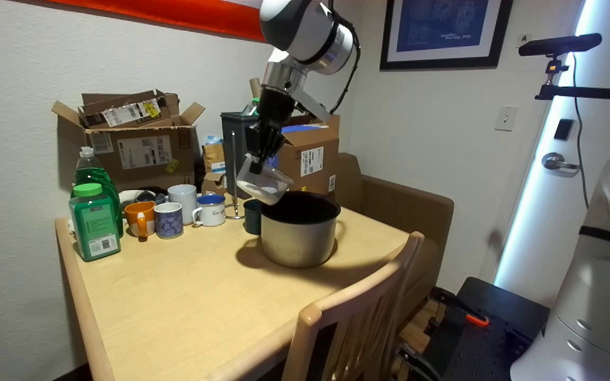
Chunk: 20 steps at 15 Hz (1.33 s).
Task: Pick up the plastic bowl and pour its contents in the white pot.
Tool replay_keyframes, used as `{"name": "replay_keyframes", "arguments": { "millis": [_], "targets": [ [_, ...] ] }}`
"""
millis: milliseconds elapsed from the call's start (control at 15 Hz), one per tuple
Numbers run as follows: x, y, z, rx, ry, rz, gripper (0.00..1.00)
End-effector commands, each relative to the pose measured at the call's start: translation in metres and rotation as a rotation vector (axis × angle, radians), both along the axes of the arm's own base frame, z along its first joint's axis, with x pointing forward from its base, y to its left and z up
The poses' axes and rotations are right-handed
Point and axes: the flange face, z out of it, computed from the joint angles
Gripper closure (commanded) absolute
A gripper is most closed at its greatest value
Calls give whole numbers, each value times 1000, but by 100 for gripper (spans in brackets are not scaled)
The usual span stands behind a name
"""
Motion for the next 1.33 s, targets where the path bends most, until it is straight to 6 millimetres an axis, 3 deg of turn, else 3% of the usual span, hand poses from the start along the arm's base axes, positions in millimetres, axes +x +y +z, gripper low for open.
{"name": "replay_keyframes", "arguments": {
  "millis": [0,267,333,467,800,867,1267],
  "targets": [
    [-11,-19,-10,103,-3,-18,98],
    [-23,-29,-27,191,-2,-36,98],
    [-13,-26,-28,158,12,-33,93],
    [-16,-28,-34,173,20,-39,93],
    [-16,-28,-34,173,21,-39,93],
    [-14,-26,-34,170,23,-32,98],
    [-9,-40,-20,261,3,-22,98]
  ]
}}
